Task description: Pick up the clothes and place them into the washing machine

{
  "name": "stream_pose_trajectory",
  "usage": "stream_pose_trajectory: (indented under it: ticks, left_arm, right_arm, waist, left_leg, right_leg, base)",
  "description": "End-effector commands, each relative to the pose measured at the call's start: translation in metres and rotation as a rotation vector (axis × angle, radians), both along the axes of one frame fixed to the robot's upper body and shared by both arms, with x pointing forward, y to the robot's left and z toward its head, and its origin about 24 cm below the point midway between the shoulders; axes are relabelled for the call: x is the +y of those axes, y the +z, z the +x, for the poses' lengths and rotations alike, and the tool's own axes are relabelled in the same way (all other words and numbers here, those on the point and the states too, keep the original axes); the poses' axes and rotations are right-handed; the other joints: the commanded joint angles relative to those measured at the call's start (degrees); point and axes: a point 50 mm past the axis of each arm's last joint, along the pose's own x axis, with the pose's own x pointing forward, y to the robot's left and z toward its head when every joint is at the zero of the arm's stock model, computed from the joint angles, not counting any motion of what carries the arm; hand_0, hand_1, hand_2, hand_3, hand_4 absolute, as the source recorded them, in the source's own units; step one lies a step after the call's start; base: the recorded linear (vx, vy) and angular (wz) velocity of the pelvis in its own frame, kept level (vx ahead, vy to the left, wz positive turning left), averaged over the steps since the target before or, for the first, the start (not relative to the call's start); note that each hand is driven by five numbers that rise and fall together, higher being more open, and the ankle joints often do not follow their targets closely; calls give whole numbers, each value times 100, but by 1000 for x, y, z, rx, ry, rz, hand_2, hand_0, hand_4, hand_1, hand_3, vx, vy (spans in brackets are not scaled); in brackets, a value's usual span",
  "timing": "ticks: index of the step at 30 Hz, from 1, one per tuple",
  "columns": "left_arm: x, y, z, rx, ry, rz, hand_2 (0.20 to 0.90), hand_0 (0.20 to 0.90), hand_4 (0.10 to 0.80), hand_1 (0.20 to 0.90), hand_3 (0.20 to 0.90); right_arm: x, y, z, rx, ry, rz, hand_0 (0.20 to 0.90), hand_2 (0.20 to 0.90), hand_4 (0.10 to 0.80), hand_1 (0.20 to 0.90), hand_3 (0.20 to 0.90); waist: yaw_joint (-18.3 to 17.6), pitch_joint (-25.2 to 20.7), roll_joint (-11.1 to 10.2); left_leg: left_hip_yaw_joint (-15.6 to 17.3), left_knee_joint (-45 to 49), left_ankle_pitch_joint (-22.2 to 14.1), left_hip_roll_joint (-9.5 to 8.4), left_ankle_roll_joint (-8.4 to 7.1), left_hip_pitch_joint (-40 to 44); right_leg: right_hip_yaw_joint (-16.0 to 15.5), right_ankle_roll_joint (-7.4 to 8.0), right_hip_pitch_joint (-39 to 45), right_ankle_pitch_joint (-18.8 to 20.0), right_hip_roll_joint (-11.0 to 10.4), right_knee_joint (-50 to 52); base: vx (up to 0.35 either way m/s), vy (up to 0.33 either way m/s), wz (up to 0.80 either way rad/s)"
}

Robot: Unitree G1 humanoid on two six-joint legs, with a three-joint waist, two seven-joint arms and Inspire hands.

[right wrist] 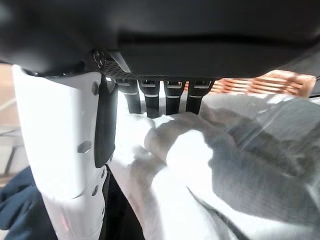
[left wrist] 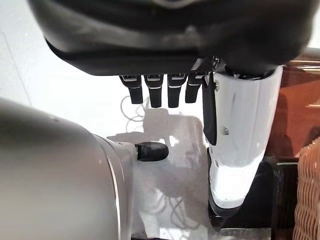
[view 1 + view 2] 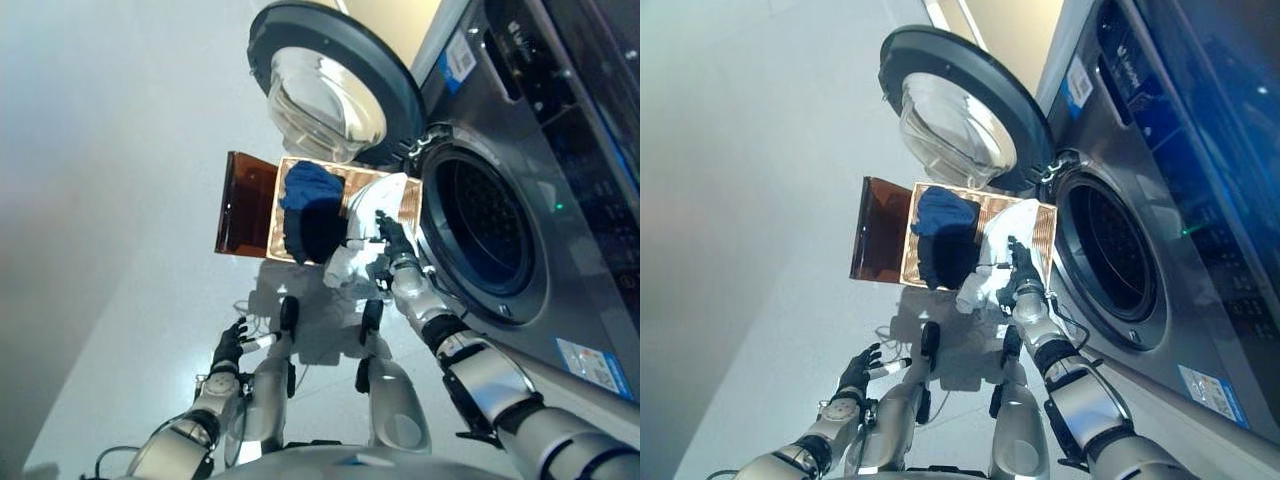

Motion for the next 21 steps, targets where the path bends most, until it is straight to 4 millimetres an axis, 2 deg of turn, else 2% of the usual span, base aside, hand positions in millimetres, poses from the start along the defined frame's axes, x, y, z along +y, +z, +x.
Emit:
stream_pose_trajectory:
  ticks: [1, 5, 8, 15, 16, 19, 21]
  left_arm:
    - [14, 4, 2, -28, 23, 48, 900, 900, 800, 900, 900]
    - [17, 8, 8, -51, 41, 42, 900, 900, 800, 900, 900]
    - [20, 9, 10, -57, 56, 40, 900, 900, 800, 900, 900]
    - [24, 8, 9, -38, 84, 44, 900, 900, 800, 900, 900]
    - [24, 9, 10, -43, 87, 39, 900, 900, 800, 900, 900]
    - [23, 10, 12, -54, 89, 32, 900, 900, 800, 900, 900]
    - [19, 14, 18, -86, 76, 11, 900, 900, 800, 900, 900]
  right_arm:
    - [7, 46, 26, -170, -3, 18, 900, 900, 800, 900, 900]
    - [-10, 57, 33, -174, -60, -19, 900, 900, 800, 900, 900]
    - [-14, 59, 35, -165, -84, -19, 900, 900, 800, 900, 900]
    - [-32, 52, 32, -95, -162, -35, 900, 900, 800, 900, 900]
    - [-41, 52, 32, -74, -191, -48, 900, 900, 800, 900, 900]
    - [-48, 57, 33, -73, -214, -53, 900, 900, 800, 900, 900]
    - [-64, 67, 36, -73, -258, -89, 900, 900, 800, 900, 900]
  waist:
    - [91, -100, -214]
    - [178, 26, -182]
    - [193, 99, -187]
    - [228, 131, -195]
    - [254, 149, -173]
    - [279, 183, -143]
    - [325, 251, -79]
  left_leg:
    - [-185, -37, -57, -146, -231, -244]
    - [-310, -45, 19, -164, -238, -442]
    - [-346, -45, 47, -178, -215, -517]
    - [-353, -41, 65, -185, -200, -624]
    - [-342, -34, 69, -196, -201, -660]
    - [-334, -25, 84, -196, -212, -708]
    - [-334, -32, 128, -200, -234, -786]
  right_leg:
    - [278, 313, -523, -44, -638, 551]
    - [215, 312, -690, -29, -654, 609]
    - [235, 308, -779, -14, -644, 639]
    - [276, 291, -902, -8, -643, 639]
    - [281, 286, -928, -10, -637, 644]
    - [284, 283, -968, -12, -637, 650]
    - [270, 282, -1038, 3, -651, 647]
  base:
    - [-26, 5, 8]
    - [-41, 1, 15]
    - [-28, 12, 8]
    - [-3, 2, 1]
    - [0, 0, 0]
    - [0, 0, 0]
    - [0, 0, 0]
